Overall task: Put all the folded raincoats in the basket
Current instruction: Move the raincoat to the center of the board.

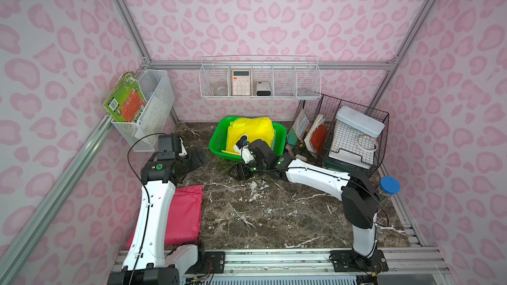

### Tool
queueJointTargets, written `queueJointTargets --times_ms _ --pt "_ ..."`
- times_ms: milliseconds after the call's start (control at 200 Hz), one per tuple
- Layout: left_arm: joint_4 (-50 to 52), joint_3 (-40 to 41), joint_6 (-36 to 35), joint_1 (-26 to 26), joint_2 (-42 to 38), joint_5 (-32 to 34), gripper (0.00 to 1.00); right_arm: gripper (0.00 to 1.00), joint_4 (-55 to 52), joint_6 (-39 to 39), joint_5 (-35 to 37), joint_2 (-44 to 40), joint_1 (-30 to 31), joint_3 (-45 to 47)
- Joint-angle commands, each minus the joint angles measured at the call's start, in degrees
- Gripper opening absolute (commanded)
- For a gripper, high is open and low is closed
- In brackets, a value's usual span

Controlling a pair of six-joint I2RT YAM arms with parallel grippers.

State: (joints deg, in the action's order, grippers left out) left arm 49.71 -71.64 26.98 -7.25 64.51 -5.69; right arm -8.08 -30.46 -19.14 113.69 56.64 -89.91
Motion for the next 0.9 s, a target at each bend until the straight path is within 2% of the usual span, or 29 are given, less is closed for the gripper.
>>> queueJointTargets --times_ms 0,255,480,625,895 --pt "-0.2 -2.0 -1.4 -2.5 0.7 -1.7 0.99 0.71 3.6 -1.5 -4.6 4.3 1.6 -1.7" --pt "0.0 -4.1 -1.9 -4.0 1.8 -2.6 0.99 0.71 2.6 -3.7 -11.9 17.2 4.6 -13.9" --pt "-0.4 -3.6 -1.4 -4.0 2.1 -4.1 0.99 0.72 -5.1 -3.6 -14.9 28.9 7.1 -28.9" --pt "-0.6 -3.5 -1.2 -4.0 2.1 -4.5 0.99 0.73 -8.1 -4.1 -16.1 33.9 8.2 -35.4" --pt "-0.7 -2.8 -1.0 -4.0 2.3 -5.3 0.99 0.72 -11.1 -6.5 -23.4 42.4 7.4 -46.0"
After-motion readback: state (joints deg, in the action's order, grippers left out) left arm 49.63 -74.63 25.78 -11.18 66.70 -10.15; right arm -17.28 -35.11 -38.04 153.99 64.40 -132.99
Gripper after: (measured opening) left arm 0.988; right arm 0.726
